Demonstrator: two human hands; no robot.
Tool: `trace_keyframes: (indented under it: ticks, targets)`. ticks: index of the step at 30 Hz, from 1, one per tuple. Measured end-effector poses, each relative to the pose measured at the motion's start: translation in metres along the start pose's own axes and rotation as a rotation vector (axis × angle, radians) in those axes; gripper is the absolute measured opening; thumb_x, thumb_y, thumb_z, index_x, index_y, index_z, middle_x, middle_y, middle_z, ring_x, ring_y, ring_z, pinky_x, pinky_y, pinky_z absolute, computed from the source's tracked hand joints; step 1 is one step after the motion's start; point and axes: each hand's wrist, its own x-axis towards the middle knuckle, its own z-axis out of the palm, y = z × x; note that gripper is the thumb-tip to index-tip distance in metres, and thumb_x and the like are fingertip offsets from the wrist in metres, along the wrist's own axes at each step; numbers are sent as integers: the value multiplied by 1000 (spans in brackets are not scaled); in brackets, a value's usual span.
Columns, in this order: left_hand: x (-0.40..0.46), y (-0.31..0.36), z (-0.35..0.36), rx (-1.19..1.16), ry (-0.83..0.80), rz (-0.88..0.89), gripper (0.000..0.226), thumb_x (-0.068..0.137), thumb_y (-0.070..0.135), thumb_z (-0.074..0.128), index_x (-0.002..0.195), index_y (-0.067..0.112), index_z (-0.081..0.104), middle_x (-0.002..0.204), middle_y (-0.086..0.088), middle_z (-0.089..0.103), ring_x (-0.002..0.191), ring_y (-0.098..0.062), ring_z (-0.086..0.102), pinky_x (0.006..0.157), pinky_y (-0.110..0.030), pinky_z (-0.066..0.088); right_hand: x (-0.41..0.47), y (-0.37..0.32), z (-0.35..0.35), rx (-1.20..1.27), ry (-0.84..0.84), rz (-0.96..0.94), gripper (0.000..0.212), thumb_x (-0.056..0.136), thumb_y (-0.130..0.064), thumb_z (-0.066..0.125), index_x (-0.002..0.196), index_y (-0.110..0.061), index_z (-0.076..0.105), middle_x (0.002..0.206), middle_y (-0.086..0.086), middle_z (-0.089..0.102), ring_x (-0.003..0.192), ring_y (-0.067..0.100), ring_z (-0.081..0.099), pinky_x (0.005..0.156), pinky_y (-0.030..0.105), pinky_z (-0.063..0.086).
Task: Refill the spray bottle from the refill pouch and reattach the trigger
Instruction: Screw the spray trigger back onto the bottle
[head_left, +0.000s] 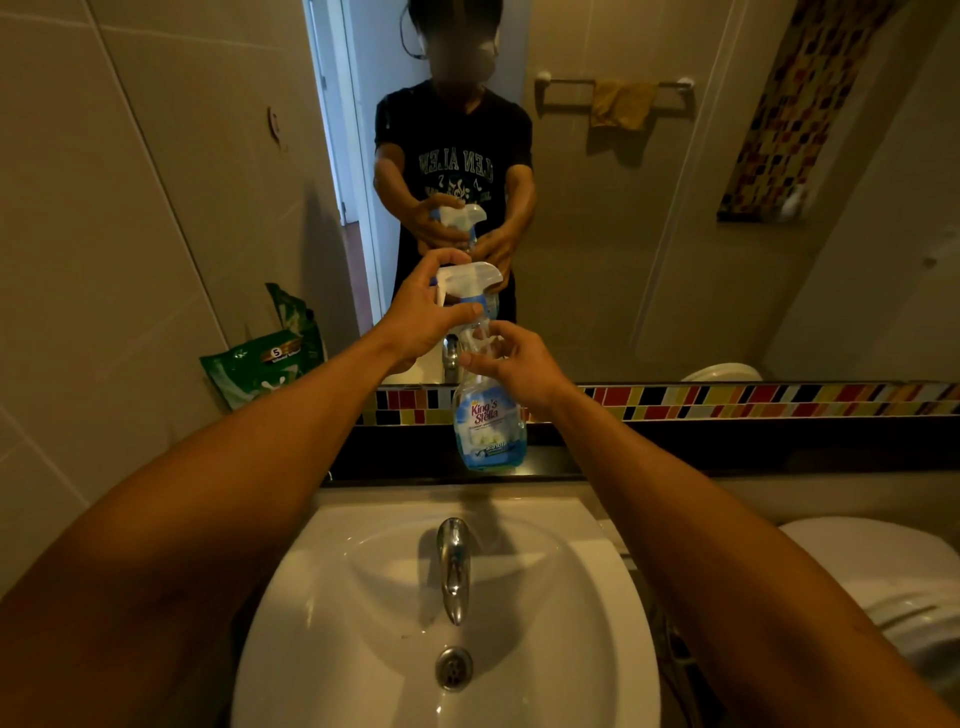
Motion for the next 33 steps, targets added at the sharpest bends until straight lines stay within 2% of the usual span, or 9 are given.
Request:
trace_keyframes:
  ticks: [4,7,11,16,20,24,28,30,33]
  targets:
    - [2,-1,-1,28,-25,-27,61,82,4,75,132,25,48,133,-10,53,115,-27,61,79,-28,59,0,0,0,38,-7,14,37,93,-14,76,127,-15,62,108,8,72,106,31,72,95,48,60]
    - [0,-1,-1,-13,-17,-17,59,81,12,79,130,27,50,129,-7,55,107,-19,65,75,-25,58,-1,-1,-1,29,-15,9,42,93,-15,76,131,-12,61,101,4,71,100,27,73,90,43,62]
    - [-1,-2,-2,15,-8,7,58,82,14,79,129,28,49,126,-5,54,102,-19,65,72,-21,57,-1,-4,-1,9,-24,23,56,93,-18,77,143,-10,54,108,6,70,108,32,71,97,51,59]
    - [0,0,-4,27,-54,-35,55,85,9,75,128,32,49,120,2,54,99,-18,68,70,-20,57,-1,-2,-4,31,-19,39,57,92,-15,78,143,-9,54,108,4,70,108,30,71,100,52,58]
    - [0,0,-1,-13,-36,-44,57,84,11,77,131,26,48,124,-4,55,102,-19,66,70,-21,57,-2,-2,-4,22,-13,15,52,91,-13,78,139,-8,58,101,0,70,98,23,71,97,49,59]
    - [0,0,2,-7,-9,-21,57,84,11,77,131,26,48,126,-5,53,100,-17,66,69,-20,57,-1,-4,-5,0,-19,15,52,92,-16,78,139,-8,58,93,-2,69,94,22,71,98,53,59]
    - [2,0,1,14,-26,-35,55,85,6,74,128,29,50,120,-3,55,99,-20,67,69,-20,57,-1,-3,-7,10,-2,33,54,92,-15,77,141,-8,55,117,16,70,112,37,70,102,58,55]
    - [2,-1,0,13,-39,-55,56,84,6,73,129,29,49,119,-1,54,99,-21,65,66,-17,55,0,-2,-7,18,-1,45,58,92,-14,77,144,-7,53,126,21,68,116,38,69,103,59,54]
    - [2,-2,0,-3,-22,-67,57,83,14,78,130,28,49,121,-1,54,100,-17,65,67,-18,56,-1,-2,-9,2,-14,51,59,92,-14,77,145,-6,51,113,10,69,111,34,69,103,56,55]
